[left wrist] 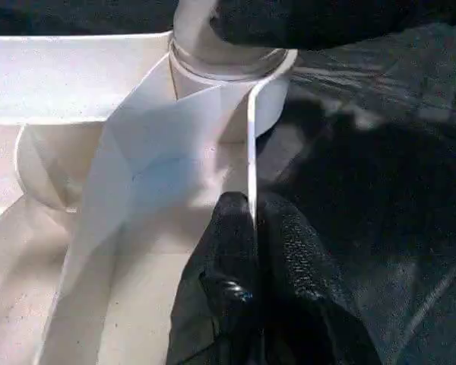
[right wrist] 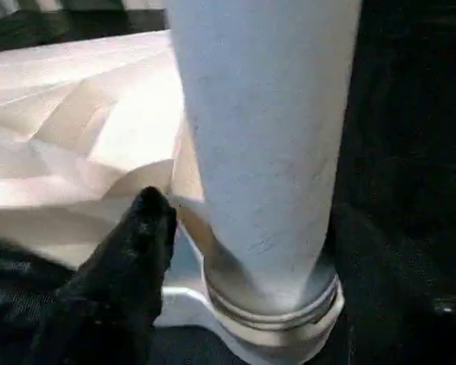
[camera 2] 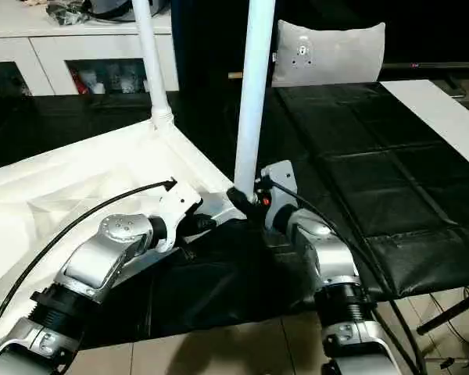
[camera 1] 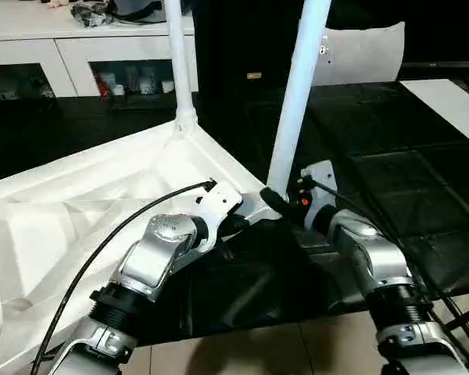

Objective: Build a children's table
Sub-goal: Rotate leg to tighten

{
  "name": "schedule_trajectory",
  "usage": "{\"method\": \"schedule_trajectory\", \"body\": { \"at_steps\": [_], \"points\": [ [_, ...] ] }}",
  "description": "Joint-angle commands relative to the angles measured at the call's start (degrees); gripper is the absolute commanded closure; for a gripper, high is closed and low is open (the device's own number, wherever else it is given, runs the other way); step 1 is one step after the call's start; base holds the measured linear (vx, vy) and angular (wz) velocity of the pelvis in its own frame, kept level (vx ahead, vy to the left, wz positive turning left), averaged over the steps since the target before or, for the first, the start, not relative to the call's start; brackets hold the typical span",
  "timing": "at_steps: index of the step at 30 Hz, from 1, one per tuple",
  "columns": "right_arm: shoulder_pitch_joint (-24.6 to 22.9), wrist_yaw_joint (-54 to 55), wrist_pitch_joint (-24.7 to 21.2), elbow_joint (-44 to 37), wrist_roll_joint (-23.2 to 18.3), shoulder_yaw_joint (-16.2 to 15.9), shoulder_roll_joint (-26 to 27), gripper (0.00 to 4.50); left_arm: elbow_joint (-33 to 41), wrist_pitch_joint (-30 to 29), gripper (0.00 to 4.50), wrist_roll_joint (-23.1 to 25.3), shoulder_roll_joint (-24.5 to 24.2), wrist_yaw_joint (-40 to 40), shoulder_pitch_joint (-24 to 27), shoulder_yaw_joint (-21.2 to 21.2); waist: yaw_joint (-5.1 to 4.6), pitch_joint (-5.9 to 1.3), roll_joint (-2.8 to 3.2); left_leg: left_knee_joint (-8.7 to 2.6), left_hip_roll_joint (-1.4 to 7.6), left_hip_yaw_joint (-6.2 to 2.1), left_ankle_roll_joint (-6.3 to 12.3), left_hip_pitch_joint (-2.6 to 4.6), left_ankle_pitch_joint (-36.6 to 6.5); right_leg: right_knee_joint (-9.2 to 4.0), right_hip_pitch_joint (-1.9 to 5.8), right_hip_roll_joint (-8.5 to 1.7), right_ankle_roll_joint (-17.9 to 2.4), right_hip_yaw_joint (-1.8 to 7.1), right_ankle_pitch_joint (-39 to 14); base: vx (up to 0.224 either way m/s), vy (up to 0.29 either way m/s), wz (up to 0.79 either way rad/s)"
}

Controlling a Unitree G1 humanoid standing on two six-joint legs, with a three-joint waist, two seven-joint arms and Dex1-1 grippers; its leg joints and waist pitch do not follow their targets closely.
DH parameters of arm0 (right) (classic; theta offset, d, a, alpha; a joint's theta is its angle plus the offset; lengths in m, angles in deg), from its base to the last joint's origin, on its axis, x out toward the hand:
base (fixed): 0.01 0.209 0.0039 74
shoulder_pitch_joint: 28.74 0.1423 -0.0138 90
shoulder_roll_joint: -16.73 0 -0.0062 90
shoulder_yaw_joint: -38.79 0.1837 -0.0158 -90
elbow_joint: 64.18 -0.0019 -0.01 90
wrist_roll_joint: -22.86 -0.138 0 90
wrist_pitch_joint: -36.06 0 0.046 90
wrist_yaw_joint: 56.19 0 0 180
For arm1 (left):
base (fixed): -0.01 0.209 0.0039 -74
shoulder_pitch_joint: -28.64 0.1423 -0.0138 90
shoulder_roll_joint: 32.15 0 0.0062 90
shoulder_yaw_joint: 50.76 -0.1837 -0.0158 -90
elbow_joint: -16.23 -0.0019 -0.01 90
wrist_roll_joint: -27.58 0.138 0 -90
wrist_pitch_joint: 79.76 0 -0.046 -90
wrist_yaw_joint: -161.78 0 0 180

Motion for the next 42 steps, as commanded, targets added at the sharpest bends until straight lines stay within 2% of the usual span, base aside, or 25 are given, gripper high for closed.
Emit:
{"method": "schedule_trajectory", "body": {
  "at_steps": [1,5,7,9,13,17,19,20,22,23,24,26,30,32,42],
  "points": [
    [-0.3,-3.2,-0.5,-1.5,-0.6,-0.6,-2.0,0.74,1.5,2.2,4.5,-0.5,-1.7,3.1,-0.1,-0.5,0.41,-3.75,-0.16,-3.39,1.09,-0.23,4.86,-1.21,-0.6,-3.68,4.99,-3.7,-6.4,3.9,-11.9,0.0,0.0,0.0],
    [0.0,-10.7,-0.2,-1.9,-1.1,-1.3,-6.3,0.53,1.2,5.0,4.5,-0.6,-5.7,8.8,-0.5,-2.0,0.47,-3.71,-0.22,-3.36,1.2,-0.19,5.15,-1.06,-0.4,-3.55,4.8,-3.7,-6.5,3.98,-11.8,0.0,0.0,0.0],
    [-0.1,-13.0,0.4,-2.2,-1.3,-1.9,-7.6,0.24,1.1,5.8,4.5,-0.6,-6.6,10.3,-0.5,-2.3,0.58,-3.66,-0.21,-3.34,1.21,-0.14,5.22,-1.03,-0.8,-3.61,4.75,-3.72,-6.5,3.98,-12.4,0.0,0.0,0.0],
    [-0.3,-18.3,1.0,-2.8,-2.0,-3.1,-10.2,0.2,0.8,8.1,4.5,-0.7,-8.6,13.8,-0.3,-3.3,0.59,-3.67,-0.4,-3.31,1.24,-0.13,5.16,-1.04,-0.9,-3.65,4.77,-3.71,-6.6,3.93,-12.9,0.0,0.0,0.0],
    [-1.0,-29.2,1.8,-3.7,-3.0,-5.9,-15.0,0.2,1.0,14.4,4.5,-1.1,-14.1,22.7,0.5,-5.8,1.29,-3.63,-0.17,-3.28,1.5,-0.2,6.0,-0.85,-0.8,-3.44,4.52,-3.68,-7.0,4.04,-11.7,0.0,0.0,0.0],
    [-0.9,-31.9,2.5,-3.4,-3.0,-6.8,-15.6,0.2,2.7,15.2,4.5,-2.5,-16.1,27.6,1.0,-6.5,1.8,-3.51,0.03,-3.5,1.65,-0.1,4.53,-0.64,-2.3,-3.65,4.48,-3.83,-7.1,4.02,-14.0,0.0,0.0,0.0],
    [-0.9,-32.9,2.5,-3.5,-3.2,-7.2,-15.6,0.2,3.3,15.4,4.5,-2.7,-16.5,28.9,1.1,-6.8,2.1,-3.59,0.18,-3.51,1.82,-0.17,4.06,-0.54,-2.2,-3.42,4.42,-3.86,-7.7,4.09,-13.0,0.0,0.0,0.0],
    [-0.9,-34.2,2.1,-3.8,-3.6,-7.7,-15.7,0.2,4.0,15.3,4.5,-3.0,-17.0,30.3,1.1,-7.3,2.22,-3.6,0.06,-3.53,1.88,-0.17,3.88,-0.59,-2.2,-3.29,4.48,-3.88,-8.0,4.12,-12.4,0.0,0.0,0.0],
    [-1.2,-36.2,1.9,-4.3,-4.2,-8.8,-15.8,0.47,4.4,16.0,4.5,-3.2,-17.5,32.1,0.8,-8.3,2.47,-3.64,0.05,-3.47,1.86,-0.14,4.0,-0.69,-2.0,-3.11,4.54,-3.86,-8.5,4.17,-11.2,0.0,0.0,0.0],
    [-1.3,-37.1,1.8,-4.3,-4.3,-9.2,-15.6,0.55,4.4,16.5,4.5,-3.2,-17.6,32.7,0.7,-8.7,2.62,-3.67,-0.27,-3.44,1.78,-0.04,4.04,-0.65,-2.2,-3.17,4.57,-3.9,-8.4,4.2,-11.4,0.0,0.0,0.0],
    [-1.3,-37.3,1.8,-4.3,-4.3,-9.3,-15.6,0.57,4.4,16.7,4.5,-3.2,-17.6,32.8,0.7,-8.8,2.81,-3.66,-0.16,-3.42,1.75,-0.06,4.01,-0.68,-2.2,-3.13,4.57,-3.93,-8.3,4.2,-11.7,0.0,0.0,0.0],
    [-1.5,-38.8,1.5,-4.3,-4.6,-9.8,-15.4,0.81,4.2,17.3,4.5,-3.0,-17.5,33.5,0.6,-9.0,2.98,-3.55,-0.21,-3.5,1.7,-0.02,3.59,-0.67,-2.9,-3.51,4.55,-3.94,-7.2,4.16,-14.2,0.0,0.0,0.0],
    [-1.9,-40.3,0.5,-4.7,-5.2,-10.4,-15.5,1.0,4.4,17.1,4.5,-3.1,-17.2,33.8,0.7,-9.0,3.04,-3.49,-0.2,-3.55,1.66,-0.07,3.11,-0.7,-3.4,-3.84,4.54,-3.87,-5.8,4.08,-16.5,0.0,0.0,0.0],
    [-2.0,-41.2,-0.2,-4.9,-5.6,-10.7,-15.8,1.34,4.5,17.0,4.5,-3.2,-17.1,33.9,0.8,-9.1,3.07,-3.53,-0.32,-3.56,1.62,-0.13,3.01,-0.71,-3.3,-3.81,4.58,-3.81,-5.2,4.07,-16.8,0.0,0.0,0.0],
    [-3.6,-43.3,-3.2,-6.9,-7.6,-10.5,-15.9,2.03,4.9,16.0,4.5,-4.5,-16.7,33.4,2.0,-7.9,3.22,-3.56,-0.47,-3.51,1.57,-0.07,3.12,-0.75,-2.9,-3.94,4.47,-3.82,-4.6,4.01,-17.5,0.0,0.0,0.0]
  ]
}}
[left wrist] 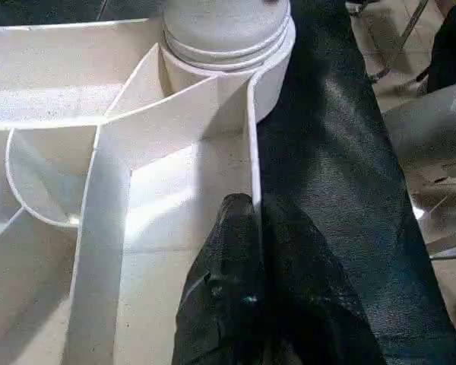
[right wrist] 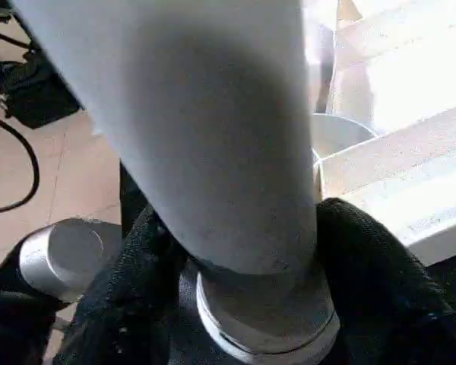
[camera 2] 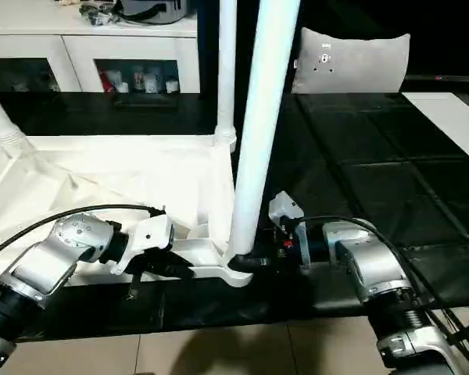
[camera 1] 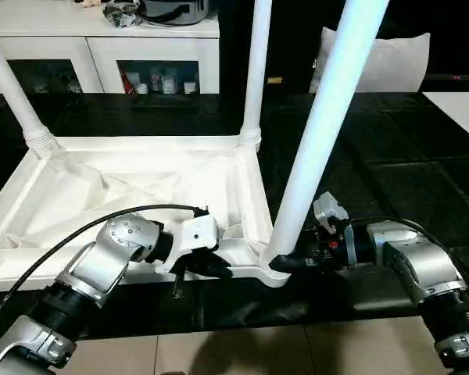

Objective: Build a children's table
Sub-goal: Rotate leg to tighten

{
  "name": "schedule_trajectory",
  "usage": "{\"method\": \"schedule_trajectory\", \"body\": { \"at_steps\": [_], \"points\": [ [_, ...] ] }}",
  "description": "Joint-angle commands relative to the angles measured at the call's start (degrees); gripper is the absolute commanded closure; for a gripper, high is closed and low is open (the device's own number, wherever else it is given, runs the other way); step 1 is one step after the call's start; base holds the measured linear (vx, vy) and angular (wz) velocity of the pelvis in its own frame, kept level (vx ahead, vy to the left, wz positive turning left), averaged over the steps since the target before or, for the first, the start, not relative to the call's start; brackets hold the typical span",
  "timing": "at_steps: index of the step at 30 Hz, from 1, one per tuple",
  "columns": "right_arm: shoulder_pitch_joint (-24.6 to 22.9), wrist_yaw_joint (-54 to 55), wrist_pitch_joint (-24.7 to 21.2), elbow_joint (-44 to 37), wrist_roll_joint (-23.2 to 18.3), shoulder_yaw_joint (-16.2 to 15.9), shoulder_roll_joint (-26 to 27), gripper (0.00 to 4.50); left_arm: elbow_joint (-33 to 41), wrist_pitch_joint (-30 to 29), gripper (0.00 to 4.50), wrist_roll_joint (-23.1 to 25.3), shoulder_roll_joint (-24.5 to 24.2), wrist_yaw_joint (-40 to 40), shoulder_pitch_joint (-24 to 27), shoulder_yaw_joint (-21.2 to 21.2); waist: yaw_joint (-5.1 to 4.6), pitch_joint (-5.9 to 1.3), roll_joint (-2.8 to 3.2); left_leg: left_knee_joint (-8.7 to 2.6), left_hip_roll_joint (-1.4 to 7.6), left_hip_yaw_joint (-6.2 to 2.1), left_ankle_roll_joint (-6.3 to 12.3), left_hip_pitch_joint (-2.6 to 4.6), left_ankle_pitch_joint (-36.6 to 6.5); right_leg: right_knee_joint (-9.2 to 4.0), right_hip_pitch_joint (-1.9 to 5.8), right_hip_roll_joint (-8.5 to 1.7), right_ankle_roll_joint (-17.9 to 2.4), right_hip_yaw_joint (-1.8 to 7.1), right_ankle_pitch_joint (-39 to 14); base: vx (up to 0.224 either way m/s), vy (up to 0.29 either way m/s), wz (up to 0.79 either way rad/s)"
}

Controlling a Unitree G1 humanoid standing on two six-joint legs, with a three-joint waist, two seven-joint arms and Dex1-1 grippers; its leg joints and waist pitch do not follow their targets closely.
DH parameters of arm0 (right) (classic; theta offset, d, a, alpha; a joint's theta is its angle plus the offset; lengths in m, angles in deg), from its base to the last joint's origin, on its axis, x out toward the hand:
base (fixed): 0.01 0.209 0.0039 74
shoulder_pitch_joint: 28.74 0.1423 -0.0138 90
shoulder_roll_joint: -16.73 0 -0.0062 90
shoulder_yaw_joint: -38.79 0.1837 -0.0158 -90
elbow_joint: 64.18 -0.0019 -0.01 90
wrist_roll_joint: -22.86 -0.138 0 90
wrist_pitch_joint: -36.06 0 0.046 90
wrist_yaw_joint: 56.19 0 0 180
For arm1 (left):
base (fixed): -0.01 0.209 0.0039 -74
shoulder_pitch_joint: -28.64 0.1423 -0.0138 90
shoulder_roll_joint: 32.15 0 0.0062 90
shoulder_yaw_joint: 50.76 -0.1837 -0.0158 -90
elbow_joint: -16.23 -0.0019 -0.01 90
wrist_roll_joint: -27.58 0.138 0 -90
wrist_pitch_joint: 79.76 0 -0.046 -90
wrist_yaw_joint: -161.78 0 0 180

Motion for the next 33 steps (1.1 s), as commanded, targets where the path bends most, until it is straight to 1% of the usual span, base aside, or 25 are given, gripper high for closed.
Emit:
{"method": "schedule_trajectory", "body": {
  "at_steps": [1,3,6,7,9,10,11,12,13,14,15,17,18,19,21,22,23,24,25,26,27,29,30,32,33],
  "points": [
    [-0.8,-0.7,-0.9,-2.0,-1.4,0.1,0.3,2.08,2.0,-0.2,4.5,-1.3,1.0,0.9,0.2,-0.3,-0.26,-3.6,-0.25,-3.87,1.56,-0.1,3.18,-0.91,-2.8,-4.16,4.25,-3.78,-4.7,4.02,-17.5,0.0,0.0,0.0],
    [-1.0,-0.3,-1.1,-2.2,-1.5,0.2,0.4,2.24,2.2,-0.8,4.5,-1.5,1.2,0.6,0.2,0.0,-0.3,-3.59,-0.23,-3.9,1.54,-0.16,3.11,-0.93,-2.6,-4.14,4.23,-3.72,-4.6,3.98,-17.5,0.0,0.0,0.0],
    [-1.7,2.1,-2.2,-3.2,-2.0,0.9,1.5,2.32,2.5,-2.8,4.5,-1.4,1.8,-1.3,0.3,0.4,-0.33,-3.56,-0.21,-3.95,1.57,-0.14,2.85,-0.89,-2.6,-4.2,4.25,-3.76,-4.3,4.04,-17.7,0.0,0.0,0.0],
    [-1.8,4.2,-2.3,-3.4,-1.6,1.1,2.4,2.32,2.3,-4.1,4.5,-1.0,2.5,-3.1,0.2,0.9,-0.42,-3.48,-0.21,-3.99,1.49,-0.15,2.84,-0.9,-3.1,-4.36,4.22,-3.74,-4.0,3.95,-18.5,0.0,0.0,0.0],
    [-1.4,12.2,-1.8,-2.3,0.8,2.1,5.2,2.38,1.1,-6.7,4.5,0.3,4.8,-9.1,-0.2,2.6,-0.69,-3.29,-0.26,-4.06,1.34,-0.14,2.22,-0.81,-4.1,-4.75,4.15,-3.66,-3.2,3.78,-20.8,0.0,0.0,0.0],
    [-0.9,16.1,-1.9,-1.4,1.8,2.8,6.6,2.39,0.6,-8.2,4.5,0.5,6.1,-12.0,-0.4,3.7,-0.88,-3.14,-0.31,-4.05,1.02,-0.07,1.65,-0.75,-4.8,-5.23,4.09,-3.62,-2.1,3.57,-23.4,0.0,0.0,0.0],
    [0.3,23.2,-3.0,0.2,2.6,4.7,9.4,2.41,-0.2,-10.8,4.5,0.3,8.7,-16.8,-1.0,5.9,-1.11,-3.01,-0.37,-3.97,0.78,0.07,1.05,-0.52,-5.5,-5.74,3.9,-3.56,-0.7,3.38,-26.5,0.0,0.0,0.0],
    [0.5,24.3,-3.3,0.5,2.6,5.1,9.9,2.46,-0.3,-11.2,4.5,0.2,9.2,-17.6,-1.0,6.3,-1.52,-2.95,-0.37,-3.91,0.48,0.0,0.57,-0.6,-6.3,-6.28,4.0,-3.57,0.5,2.93,-29.3,0.0,0.0,0.0],
    [1.1,29.2,-3.6,0.6,3.7,5.8,11.7,2.46,-1.2,-13.1,4.5,0.2,11.6,-22.0,-1.6,8.0,-1.64,-3.07,-0.4,-3.88,0.37,-0.13,0.45,-0.53,-6.5,-6.4,4.07,-3.61,1.2,2.75,-30.0,0.0,0.0,0.0],
    [1.1,30.5,-3.4,0.5,4.3,5.8,12.1,2.47,-1.5,-13.5,4.5,0.3,12.2,-23.3,-1.7,8.4,-2.23,-3.18,-0.36,-3.98,0.45,-0.23,0.45,-0.71,-6.2,-6.42,4.17,-3.52,1.6,2.68,-29.2,0.0,0.0,0.0],
    [1.3,32.2,-3.7,0.6,4.7,6.2,12.7,2.48,-1.7,-13.8,4.5,0.4,12.8,-24.3,-1.9,8.7,-2.3,-3.31,-0.35,-4.01,0.51,-0.28,0.64,-0.75,-5.9,-6.42,4.25,-3.52,1.7,2.72,-28.4,0.0,0.0,0.0],
    [2.3,40.9,-4.9,1.5,6.5,8.2,15.5,2.51,-2.9,-15.3,4.5,1.0,15.6,-29.5,-2.7,10.2,-2.97,-3.55,-0.41,-4.12,0.7,-0.42,1.16,-1.05,-4.2,-5.66,4.29,-3.43,0.2,3.11,-23.5,0.0,0.0,0.0],
    [3.0,46.9,-4.4,2.8,8.4,9.0,17.0,2.51,-3.8,-16.4,4.5,1.5,17.9,-33.4,-3.5,11.1,-3.15,-3.59,0.22,-4.13,0.71,-0.52,0.93,-1.12,-3.4,-5.35,4.32,-3.43,-0.6,3.24,-22.1,0.0,0.0,0.0],
    [3.2,49.5,-3.2,3.7,9.5,9.2,17.6,2.51,-4.2,-16.9,4.5,1.8,19.3,-35.5,-3.9,11.4,-3.5,-3.79,-0.19,-3.94,0.75,-0.45,0.82,-1.18,-1.9,-5.06,4.26,-3.32,-1.5,3.26,-19.6,0.0,0.0,0.0],
    [3.2,51.1,-2.3,4.2,9.6,9.8,18.3,2.51,-4.2,-17.2,4.5,2.2,20.3,-36.6,-4.1,11.4,-3.24,-4.22,-0.51,-3.72,0.62,-0.4,1.76,-1.41,0.5,-4.24,4.62,-3.44,-2.7,3.54,-15.6,0.0,0.0,0.0],
    [3.3,51.6,-2.0,4.4,9.0,10.5,19.0,2.51,-4.0,-17.4,4.5,2.7,21.0,-36.8,-4.0,11.0,-3.15,-4.28,-0.43,-3.63,0.8,-0.36,2.83,-1.55,2.4,-3.61,4.54,-3.45,-4.4,3.86,-11.2,0.0,0.0,0.0],
    [3.2,51.7,-1.8,4.4,8.2,11.2,19.9,2.18,-3.5,-17.3,4.5,3.3,21.4,-36.1,-3.7,9.9,-3.11,-4.23,-0.29,-3.5,0.83,-0.29,3.76,-1.58,3.3,-3.27,4.42,-3.45,-5.8,3.93,-8.2,0.0,0.0,0.0],
    [3.2,51.7,-1.8,4.4,8.2,11.2,19.9,1.98,-3.5,-17.3,4.5,3.3,21.4,-36.1,-3.7,9.9,-3.11,-4.18,-0.05,-3.46,0.88,-0.28,4.44,-1.5,3.3,-3.23,4.43,-3.45,-6.8,3.89,-7.0,0.0,0.0,0.0],
    [3.2,51.5,-1.9,4.1,7.9,11.3,20.1,1.85,-3.2,-17.2,4.5,3.6,21.2,-35.8,-3.5,9.3,-3.11,-4.08,-0.05,-3.53,0.89,-0.22,4.85,-1.48,2.7,-3.35,4.49,-3.47,-7.1,3.86,-7.4,0.0,0.0,0.0],
    [3.1,51.2,-2.5,3.6,7.4,11.5,20.2,1.82,-3.2,-17.0,4.5,3.7,20.9,-35.8,-3.5,9.0,-3.1,-4.02,0.25,-3.58,0.95,-0.29,4.88,-1.45,2.3,-3.38,4.48,-3.51,-7.2,3.85,-7.9,0.0,0.0,0.0],
    [2.9,50.8,-3.0,3.1,6.8,11.7,20.2,1.79,-3.2,-16.4,4.5,3.8,20.4,-35.6,-3.4,8.8,-3.16,-4.0,0.18,-3.59,1.0,-0.24,4.93,-1.39,1.8,-3.56,4.48,-3.51,-7.1,3.84,-8.4,0.0,0.0,0.0],
    [2.7,50.1,-2.8,2.6,6.4,11.7,20.0,1.54,-3.6,-16.1,4.5,3.8,19.7,-35.7,-3.5,8.6,-3.2,-3.89,0.35,-3.77,1.17,-0.32,4.48,-1.24,0.4,-3.73,4.48,-3.56,-6.7,3.81,-10.2,0.0,0.0,0.0],
    [2.5,49.2,-2.3,2.4,6.5,11.4,19.5,1.54,-3.6,-16.2,4.5,3.8,19.3,-35.4,-3.4,8.4,-3.19,-3.9,0.28,-3.74,1.11,-0.29,4.36,-1.29,0.2,-3.81,4.53,-3.55,-6.6,3.82,-10.3,0.0,0.0,0.0],
    [2.2,46.8,-1.6,2.1,6.8,10.4,18.2,1.38,-3.8,-15.9,4.5,4.0,18.4,-34.3,-3.3,8.0,-3.2,-3.79,0.41,-3.81,1.08,-0.27,3.77,-1.3,-1.1,-4.01,4.62,-3.54,-6.2,3.81,-11.2,0.0,0.0,0.0],
    [2.1,46.0,-1.4,2.2,7.0,10.1,17.7,1.34,-3.9,-15.4,4.5,4.2,18.1,-33.9,-3.3,7.8,-3.19,-3.8,0.33,-3.81,1.03,-0.27,3.72,-1.31,-1.4,-4.05,4.68,-3.55,-6.1,3.78,-11.5,0.0,0.0,0.0]
  ]
}}
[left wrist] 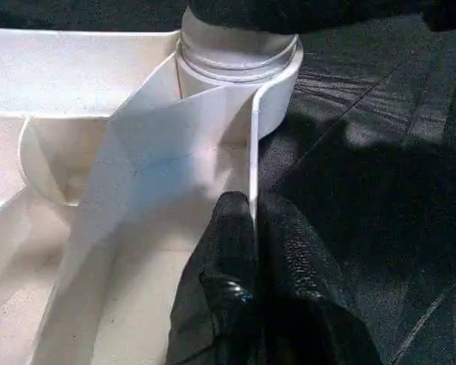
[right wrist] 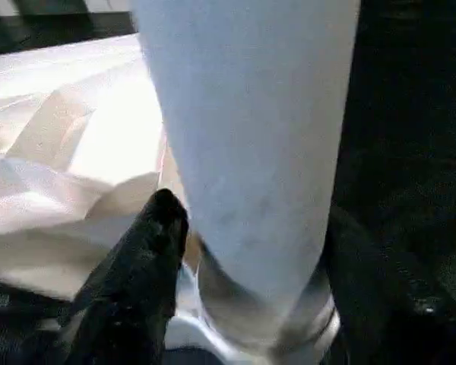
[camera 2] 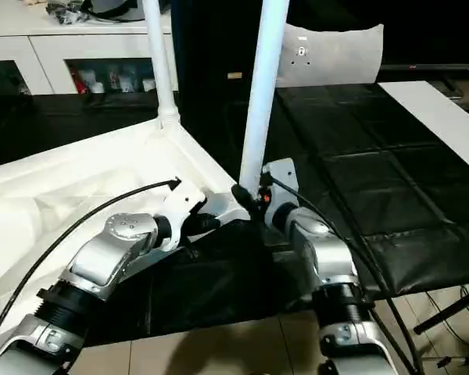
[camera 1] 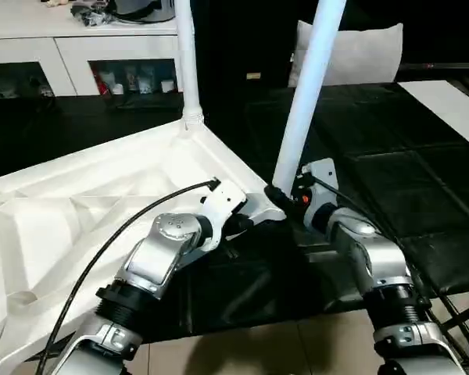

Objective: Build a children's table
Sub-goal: Rotate leg to tighten

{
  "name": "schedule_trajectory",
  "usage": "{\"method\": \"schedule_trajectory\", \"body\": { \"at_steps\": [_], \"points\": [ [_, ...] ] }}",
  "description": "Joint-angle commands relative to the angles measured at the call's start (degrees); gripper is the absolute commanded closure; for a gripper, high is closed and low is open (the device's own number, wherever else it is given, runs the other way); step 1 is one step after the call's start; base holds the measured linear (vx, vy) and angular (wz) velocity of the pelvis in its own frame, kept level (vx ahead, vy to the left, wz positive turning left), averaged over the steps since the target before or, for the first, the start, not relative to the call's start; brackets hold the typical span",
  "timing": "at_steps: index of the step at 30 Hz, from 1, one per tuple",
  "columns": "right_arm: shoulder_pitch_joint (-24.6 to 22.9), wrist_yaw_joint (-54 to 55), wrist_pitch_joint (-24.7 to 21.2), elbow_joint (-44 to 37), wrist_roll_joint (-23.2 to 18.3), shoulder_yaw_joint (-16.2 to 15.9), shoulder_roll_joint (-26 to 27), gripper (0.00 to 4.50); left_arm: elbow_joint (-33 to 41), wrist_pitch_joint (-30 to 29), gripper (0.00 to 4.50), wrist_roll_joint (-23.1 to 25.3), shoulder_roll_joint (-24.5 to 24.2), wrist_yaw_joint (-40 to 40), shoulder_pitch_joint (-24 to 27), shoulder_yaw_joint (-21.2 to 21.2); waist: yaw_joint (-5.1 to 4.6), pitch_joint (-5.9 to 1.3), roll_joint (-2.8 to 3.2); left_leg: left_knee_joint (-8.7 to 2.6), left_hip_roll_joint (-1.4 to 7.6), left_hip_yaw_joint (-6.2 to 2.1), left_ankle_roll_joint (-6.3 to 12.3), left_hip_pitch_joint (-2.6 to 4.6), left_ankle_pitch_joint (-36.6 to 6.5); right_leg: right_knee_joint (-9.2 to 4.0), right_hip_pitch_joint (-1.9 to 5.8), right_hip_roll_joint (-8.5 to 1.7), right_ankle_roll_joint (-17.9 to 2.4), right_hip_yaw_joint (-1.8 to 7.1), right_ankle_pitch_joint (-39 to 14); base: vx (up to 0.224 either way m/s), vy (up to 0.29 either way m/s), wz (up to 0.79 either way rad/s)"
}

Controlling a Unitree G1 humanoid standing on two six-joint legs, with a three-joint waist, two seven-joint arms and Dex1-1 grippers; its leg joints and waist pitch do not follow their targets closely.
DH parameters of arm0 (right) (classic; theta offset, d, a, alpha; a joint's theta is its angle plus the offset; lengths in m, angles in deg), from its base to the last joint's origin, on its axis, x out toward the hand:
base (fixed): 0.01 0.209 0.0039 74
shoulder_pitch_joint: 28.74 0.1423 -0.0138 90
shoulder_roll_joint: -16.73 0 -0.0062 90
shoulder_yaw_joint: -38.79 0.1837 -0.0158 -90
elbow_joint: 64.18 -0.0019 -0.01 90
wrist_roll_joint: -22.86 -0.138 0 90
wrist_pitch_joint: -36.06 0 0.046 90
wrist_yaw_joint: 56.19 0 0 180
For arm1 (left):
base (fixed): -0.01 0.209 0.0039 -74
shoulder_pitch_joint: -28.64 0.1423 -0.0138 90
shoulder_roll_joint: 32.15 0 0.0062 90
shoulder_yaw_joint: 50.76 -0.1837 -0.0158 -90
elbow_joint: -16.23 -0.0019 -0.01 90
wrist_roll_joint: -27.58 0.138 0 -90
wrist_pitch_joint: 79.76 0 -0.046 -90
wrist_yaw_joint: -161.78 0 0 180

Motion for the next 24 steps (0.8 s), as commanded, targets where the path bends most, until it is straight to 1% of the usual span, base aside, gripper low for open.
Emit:
{"method": "schedule_trajectory", "body": {
  "at_steps": [1,2,3,4,5,6,8,9,10,11,14,15,17,18,19,20,21,22,23,24],
  "points": [
    [-0.7,-4.7,0.3,-0.2,0.4,-2.1,-2.1,1.1,0.3,2.5,4.5,0.9,-1.9,1.5,-0.1,-0.2,0.53,-3.85,0.56,-3.5,0.95,-0.31,3.82,-1.15,-1.6,-3.87,5.1,-3.62,-6.0,3.74,-11.7,0.0,0.0,0.0],
    [-0.8,-7.4,0.9,0.1,0.5,-2.6,-4.0,0.99,-0.2,4.3,4.5,1.4,-3.1,3.1,0.0,-1.0,0.53,-3.84,0.44,-3.45,0.89,-0.26,4.17,-1.09,-2.0,-3.96,5.07,-3.54,-5.9,3.76,-11.8,0.0,0.0,0.0],
    [-0.7,-8.6,1.2,0.3,0.5,-2.7,-4.8,0.95,-0.5,5.1,4.5,1.7,-3.7,3.9,0.1,-1.5,0.49,-3.83,0.42,-3.45,0.9,-0.28,4.23,-1.2,-1.9,-3.89,5.17,-3.54,-5.8,3.81,-11.6,0.0,0.0,0.0],
    [-0.7,-9.5,1.5,0.4,0.4,-2.8,-5.5,0.91,-0.6,5.5,4.5,1.8,-4.1,4.5,0.1,-1.8,0.5,-3.83,0.45,-3.41,0.99,-0.28,4.31,-1.11,-1.8,-3.78,5.04,-3.53,-6.0,3.82,-11.4,0.0,0.0,0.0],
    [-0.7,-11.0,1.5,0.6,0.3,-2.9,-6.6,0.91,-0.8,6.3,4.5,1.9,-4.9,5.7,0.2,-2.2,0.57,-3.83,0.71,-3.41,0.99,-0.27,4.23,-1.1,-1.8,-3.78,5.04,-3.58,-6.2,3.81,-11.4,0.0,0.0,0.0],
    [-0.7,-12.6,1.8,0.6,0.2,-3.3,-7.7,0.67,-0.9,6.8,4.5,1.8,-5.5,6.7,0.3,-2.5,0.59,-3.83,0.61,-3.4,1.0,-0.3,4.29,-1.09,-1.9,-3.86,5.03,-3.57,-6.3,3.75,-11.5,0.0,0.0,0.0],
    [-0.8,-15.1,2.1,0.6,0.2,-3.8,-9.4,0.52,-1.1,7.7,4.5,1.8,-6.6,8.2,0.3,-3.0,0.69,-3.79,0.61,-3.4,1.14,-0.28,4.35,-0.96,-2.3,-3.8,4.96,-3.57,-6.7,3.8,-11.5,0.0,0.0,0.0],
    [-1.0,-17.0,2.0,0.3,0.0,-4.0,-10.9,0.49,-1.5,8.5,4.5,2.0,-7.8,9.5,0.1,-3.6,0.76,-3.75,0.64,-3.43,1.17,-0.29,4.31,-0.94,-2.6,-3.78,4.95,-3.55,-6.9,3.79,-11.7,0.0,0.0,0.0],
    [-1.0,-18.0,1.9,0.1,-0.1,-4.1,-11.5,0.49,-1.6,8.7,4.5,2.2,-8.3,10.0,0.0,-3.9,0.77,-3.75,0.44,-3.44,1.17,-0.26,4.39,-0.89,-2.8,-3.87,4.95,-3.53,-6.9,3.77,-12.0,0.0,0.0,0.0],
    [-1.3,-20.1,2.4,-0.3,-0.4,-4.5,-12.7,0.49,-2.0,9.7,4.5,2.4,-9.3,11.2,-0.2,-4.5,0.84,-3.74,0.43,-3.45,1.19,-0.28,4.28,-0.93,-2.6,-3.72,4.99,-3.58,-6.9,3.83,-12.0,0.0,0.0,0.0],
    [-2.9,-29.6,4.7,-3.2,-3.0,-5.7,-16.4,0.49,-2.2,14.1,4.5,2.5,-12.9,17.7,-0.3,-6.6,1.25,-3.63,0.4,-3.43,1.24,-0.21,5.12,-0.83,-3.7,-4.01,4.94,-3.7,-6.5,3.86,-13.0,0.0,0.0,0.0],
    [-3.2,-31.7,5.0,-3.7,-3.7,-5.8,-17.0,0.49,-1.9,15.4,4.5,2.2,-13.9,19.9,-0.1,-7.1,1.33,-3.67,0.32,-3.44,1.24,-0.25,5.24,-0.83,-3.8,-3.96,5.02,-3.68,-6.4,3.85,-13.1,0.0,0.0,0.0],
    [-3.4,-34.2,6.5,-4.0,-4.4,-5.9,-17.5,0.49,-1.4,18.1,4.5,1.9,-15.1,22.9,0.2,-7.7,1.46,-3.56,0.45,-3.57,1.35,-0.28,4.92,-0.71,-4.1,-4.02,4.8,-3.7,-6.5,3.78,-14.3,0.0,0.0,0.0],
    [-3.3,-35.4,7.0,-3.8,-4.5,-6.3,-17.7,0.66,-1.3,20.4,4.5,1.4,-15.7,24.8,0.3,-8.0,1.53,-3.59,0.44,-3.56,1.35,-0.26,4.8,-0.68,-4.3,-4.11,4.81,-3.78,-6.4,3.77,-14.9,0.0,0.0,0.0],
    [-3.3,-36.9,7.1,-3.9,-4.7,-6.9,-18.0,0.76,-0.8,21.8,4.5,0.9,-16.4,27.1,0.5,-8.5,1.79,-3.47,0.45,-3.66,1.4,-0.25,4.41,-0.64,-4.9,-4.28,4.75,-3.77,-6.1,3.78,-16.5,0.0,0.0,0.0],
    [-3.3,-37.3,7.2,-3.9,-4.7,-7.0,-18.1,0.76,-0.7,22.1,4.5,0.7,-16.6,27.8,0.6,-8.7,1.93,-3.51,0.56,-3.68,1.47,-0.23,4.23,-0.47,-5.1,-4.35,4.69,-3.82,-6.1,3.8,-16.8,0.0,0.0,0.0],
    [-3.2,-38.4,7.4,-3.8,-4.9,-7.4,-18.3,0.87,-0.3,22.4,4.5,0.6,-17.2,29.3,0.6,-9.3,2.14,-3.56,0.38,-3.68,1.66,-0.17,3.98,-0.32,-4.9,-4.2,4.55,-3.83,-6.4,3.9,-16.2,0.0,0.0,0.0],
    [-3.1,-39.0,7.6,-3.7,-4.9,-7.6,-18.2,0.97,0.0,22.4,4.5,0.7,-17.7,30.5,0.7,-9.9,2.39,-3.57,0.48,-3.74,1.75,-0.21,3.84,-0.29,-4.9,-3.98,4.55,-3.83,-6.7,3.9,-15.9,0.0,0.0,0.0],
    [-2.9,-39.6,7.4,-3.6,-5.2,-7.9,-18.2,0.97,0.5,22.6,4.5,0.5,-18.2,31.9,0.7,-10.5,2.73,-3.59,0.28,-3.76,1.86,-0.21,3.71,-0.37,-4.4,-3.83,4.59,-3.86,-6.8,3.99,-15.0,0.0,0.0,0.0],
    [-2.8,-40.1,7.3,-3.5,-5.3,-8.1,-18.1,1.12,0.8,22.7,4.5,0.3,-18.5,32.7,0.7,-11.0,2.99,-3.61,0.4,-3.78,1.91,-0.23,3.57,-0.25,-4.3,-3.69,4.53,-3.92,-7.0,4.03,-14.7,0.0,0.0,0.0]
  ]
}}
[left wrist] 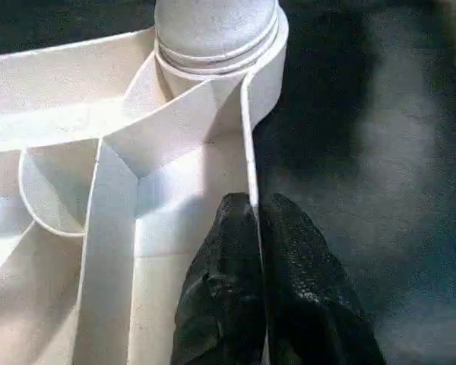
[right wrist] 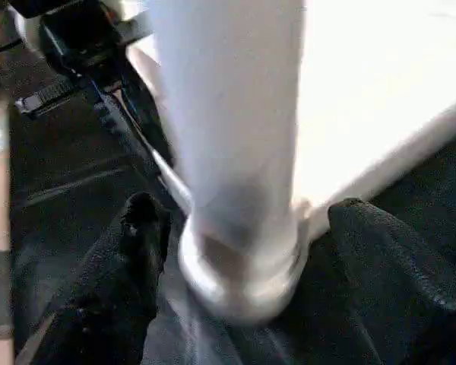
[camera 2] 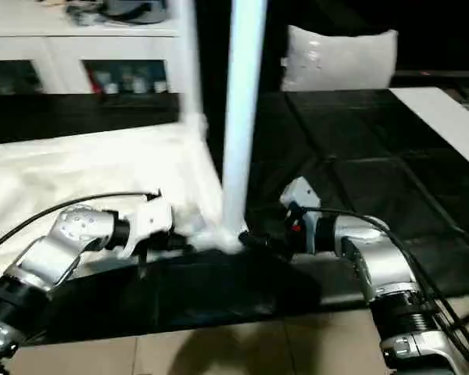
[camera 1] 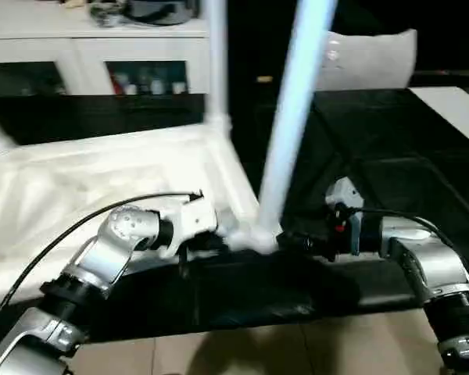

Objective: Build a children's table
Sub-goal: Rotate leg to tighten

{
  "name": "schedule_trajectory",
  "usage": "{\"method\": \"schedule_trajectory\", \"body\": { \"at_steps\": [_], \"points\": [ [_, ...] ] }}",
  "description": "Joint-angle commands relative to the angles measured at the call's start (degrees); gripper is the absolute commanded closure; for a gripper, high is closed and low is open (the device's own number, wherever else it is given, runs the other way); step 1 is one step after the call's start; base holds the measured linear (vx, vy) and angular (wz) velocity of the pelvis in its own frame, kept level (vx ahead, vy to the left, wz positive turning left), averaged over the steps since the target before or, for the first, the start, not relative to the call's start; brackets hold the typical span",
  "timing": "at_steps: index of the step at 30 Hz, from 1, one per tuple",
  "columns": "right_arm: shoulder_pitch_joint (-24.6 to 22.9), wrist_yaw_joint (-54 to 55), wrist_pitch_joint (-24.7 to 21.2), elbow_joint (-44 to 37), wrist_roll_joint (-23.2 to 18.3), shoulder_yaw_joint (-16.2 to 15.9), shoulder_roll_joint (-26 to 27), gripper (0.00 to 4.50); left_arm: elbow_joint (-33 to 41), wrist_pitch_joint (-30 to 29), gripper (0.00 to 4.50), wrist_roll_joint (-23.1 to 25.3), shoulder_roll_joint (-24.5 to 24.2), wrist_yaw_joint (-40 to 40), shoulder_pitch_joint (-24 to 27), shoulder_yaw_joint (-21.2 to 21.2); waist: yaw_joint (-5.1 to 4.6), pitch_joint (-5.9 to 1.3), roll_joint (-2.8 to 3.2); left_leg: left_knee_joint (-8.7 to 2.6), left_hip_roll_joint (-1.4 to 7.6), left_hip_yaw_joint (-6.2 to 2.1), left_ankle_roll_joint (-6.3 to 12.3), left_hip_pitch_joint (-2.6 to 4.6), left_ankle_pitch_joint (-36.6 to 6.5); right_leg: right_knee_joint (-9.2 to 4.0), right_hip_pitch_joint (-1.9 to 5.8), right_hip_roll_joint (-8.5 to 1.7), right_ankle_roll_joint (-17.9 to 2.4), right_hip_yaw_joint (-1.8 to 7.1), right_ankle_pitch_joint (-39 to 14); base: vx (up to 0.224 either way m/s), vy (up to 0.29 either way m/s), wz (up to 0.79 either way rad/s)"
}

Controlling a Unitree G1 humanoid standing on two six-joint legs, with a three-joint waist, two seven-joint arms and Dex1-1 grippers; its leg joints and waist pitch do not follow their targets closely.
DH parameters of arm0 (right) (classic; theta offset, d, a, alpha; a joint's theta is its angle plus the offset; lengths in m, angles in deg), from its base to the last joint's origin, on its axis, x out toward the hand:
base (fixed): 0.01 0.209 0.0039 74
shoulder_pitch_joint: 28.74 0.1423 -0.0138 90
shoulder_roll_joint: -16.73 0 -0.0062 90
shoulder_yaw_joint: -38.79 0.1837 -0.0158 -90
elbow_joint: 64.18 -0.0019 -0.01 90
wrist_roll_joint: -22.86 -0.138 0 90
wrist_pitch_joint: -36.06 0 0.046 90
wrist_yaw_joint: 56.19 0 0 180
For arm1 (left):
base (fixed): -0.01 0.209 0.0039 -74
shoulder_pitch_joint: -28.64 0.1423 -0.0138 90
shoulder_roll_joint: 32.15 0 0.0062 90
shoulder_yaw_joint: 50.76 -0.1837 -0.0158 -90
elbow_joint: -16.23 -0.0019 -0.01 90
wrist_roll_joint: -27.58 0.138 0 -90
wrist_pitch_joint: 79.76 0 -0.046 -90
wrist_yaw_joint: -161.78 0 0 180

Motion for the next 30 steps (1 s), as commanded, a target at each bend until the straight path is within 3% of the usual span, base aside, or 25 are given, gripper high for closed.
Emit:
{"method": "schedule_trajectory", "body": {
  "at_steps": [1,4,6,7,14,20,24,26,30],
  "points": [
    [0.6,-1.8,0.3,-0.8,-0.7,-0.7,-0.5,1.12,1.6,1.2,4.5,0.6,-0.7,4.1,0.4,-3.5,-0.2,-3.69,0.28,-3.87,1.88,-0.14,3.44,-0.56,-4.1,-3.55,4.17,-3.87,-7.3,4.13,-14.0,0.0,0.0,0.0],
    [0.6,-3.7,0.2,-0.7,-0.7,-1.8,-0.7,1.41,1.4,2.0,4.5,0.5,-0.7,5.1,0.2,-3.9,-0.07,-3.62,0.27,-3.89,1.71,-0.13,3.12,-0.78,-4.3,-3.63,4.31,-3.84,-6.9,4.05,-14.5,0.0,0.0,0.0],
    [0.5,-6.3,0.1,-0.6,-0.5,-3.2,-0.9,1.47,0.6,3.3,4.5,1.0,-0.6,5.9,-0.1,-3.9,-0.08,-3.58,-0.23,-3.87,1.58,-0.04,3.17,-0.85,-4.4,-3.9,4.36,-3.77,-5.9,4.0,-16.1,0.0,0.0,0.0],
    [0.5,-6.8,0.0,-0.6,-0.5,-3.5,-0.9,1.63,0.4,3.5,4.5,1.1,-0.5,6.0,-0.1,-3.9,0.02,-3.61,-0.05,-3.89,1.58,-0.09,3.13,-0.86,-4.2,-3.86,4.38,-3.84,-5.4,4.03,-16.8,0.0,0.0,0.0],
    [0.7,-8.7,-0.9,-0.6,-1.3,-4.0,-1.2,2.17,0.1,3.7,4.5,0.6,-0.6,6.5,-0.1,-3.8,0.03,-3.63,-0.34,-3.89,1.57,-0.07,3.04,-0.81,-3.8,-4.04,4.27,-3.77,-4.4,4.0,-17.8,0.0,0.0,0.0],
    [-0.3,-9.5,-2.6,-1.7,-2.2,-4.2,-1.3,2.43,0.5,2.5,4.5,-0.3,-0.3,6.3,0.7,-2.8,0.14,-3.66,-0.16,-3.9,1.6,-0.1,2.94,-0.78,-3.7,-4.13,4.21,-3.74,-4.1,3.92,-18.2,0.0,0.0,0.0],
    [-1.5,-6.3,-5.7,-3.9,-3.4,-3.3,0.3,2.51,1.3,0.0,4.5,-1.5,0.6,5.1,1.2,-1.4,0.17,-3.63,-0.11,-3.92,1.57,-0.09,2.82,-0.85,-3.6,-4.04,4.28,-3.73,-4.1,3.96,-17.7,0.0,0.0,0.0],
    [-1.3,0.5,-7.0,-3.5,-1.2,-2.7,2.6,2.52,1.5,-2.5,4.5,-1.5,1.9,2.0,1.2,-0.3,-0.03,-3.57,-0.09,-4.01,1.53,-0.09,2.43,-0.85,-4.1,-4.18,4.17,-3.79,-4.0,3.89,-18.6,0.0,0.0,0.0],
    [0.5,12.7,-10.5,-1.3,0.9,-0.1,7.3,2.53,1.4,-6.6,4.5,-1.8,4.9,-3.6,0.8,1.6,-0.93,-2.75,0.02,-4.05,0.69,-0.03,0.74,-0.26,-8.3,-6.26,3.82,-3.61,0.2,3.0,-29.9,0.0,0.0,0.0]
  ]
}}
